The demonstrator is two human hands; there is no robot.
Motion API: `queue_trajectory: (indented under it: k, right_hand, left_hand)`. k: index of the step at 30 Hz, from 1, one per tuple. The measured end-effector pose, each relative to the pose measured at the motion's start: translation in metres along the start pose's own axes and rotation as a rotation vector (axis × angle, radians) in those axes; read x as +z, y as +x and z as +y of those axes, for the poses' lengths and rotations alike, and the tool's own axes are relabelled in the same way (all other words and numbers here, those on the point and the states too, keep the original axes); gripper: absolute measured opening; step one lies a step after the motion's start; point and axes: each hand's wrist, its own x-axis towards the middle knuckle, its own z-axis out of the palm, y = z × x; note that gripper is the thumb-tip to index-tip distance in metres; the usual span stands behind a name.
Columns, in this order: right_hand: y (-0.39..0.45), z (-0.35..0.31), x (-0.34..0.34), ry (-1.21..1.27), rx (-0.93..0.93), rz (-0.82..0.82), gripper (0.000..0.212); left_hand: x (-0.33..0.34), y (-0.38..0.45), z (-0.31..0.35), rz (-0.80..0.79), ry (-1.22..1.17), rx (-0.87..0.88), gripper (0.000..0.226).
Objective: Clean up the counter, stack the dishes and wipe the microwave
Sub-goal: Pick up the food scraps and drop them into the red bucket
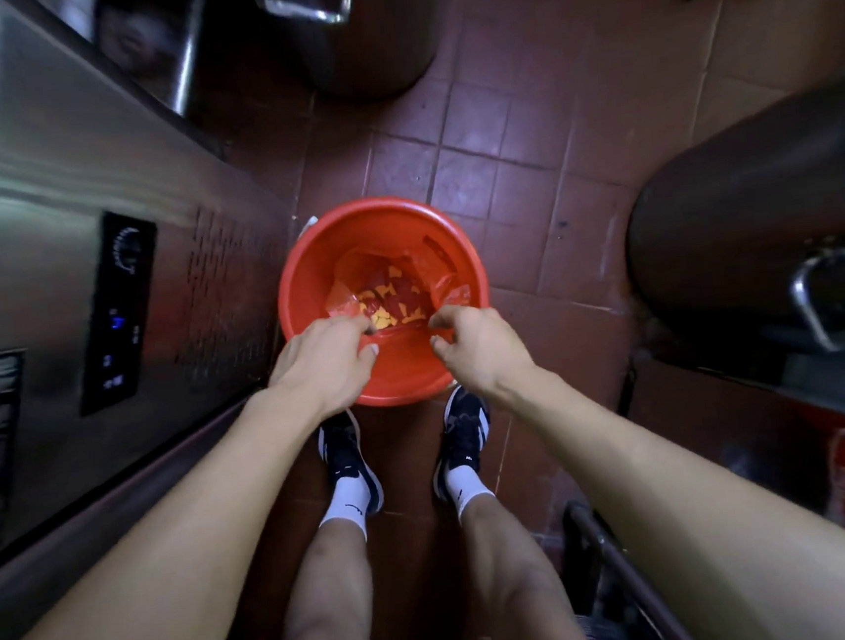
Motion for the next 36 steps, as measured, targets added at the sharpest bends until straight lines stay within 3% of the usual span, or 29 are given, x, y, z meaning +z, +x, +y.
queue_trajectory:
  k: [6, 13, 22, 33, 36]
  right_hand:
    - [-0.076, -0.039, -0.068, -0.174, -0.144, 0.008, 0.035]
    - [-0.163, -0.1, -0.142, -0.336, -0.407, 0.127, 0.044]
    - [-0.218, -0.159, -0.197, -0.44, -0.616, 0.212, 0.045]
    - [-0.286, -0.25, -0.169, -0.441, -0.788, 0.228, 0.028]
    - [-0.308, -0.273, -0.146, -0.444, -0.835, 0.23, 0.034]
  left_hand:
    - [-0.066, -0.089, 0.032, 0.087, 0.056, 0.013, 0.036]
    - [-0.135, -0.187, 0.074, 0.235, 0.043, 0.0, 0.042]
    - [-0.173, -0.265, 0.072, 0.455, -0.04, -0.06, 0.044]
    - [-0.169, -0.393, -0.002, 0.639, -0.13, -0.289, 0.04]
    - [-0.164, -0.429, -0.027, 0.64, -0.169, -0.373, 0.044]
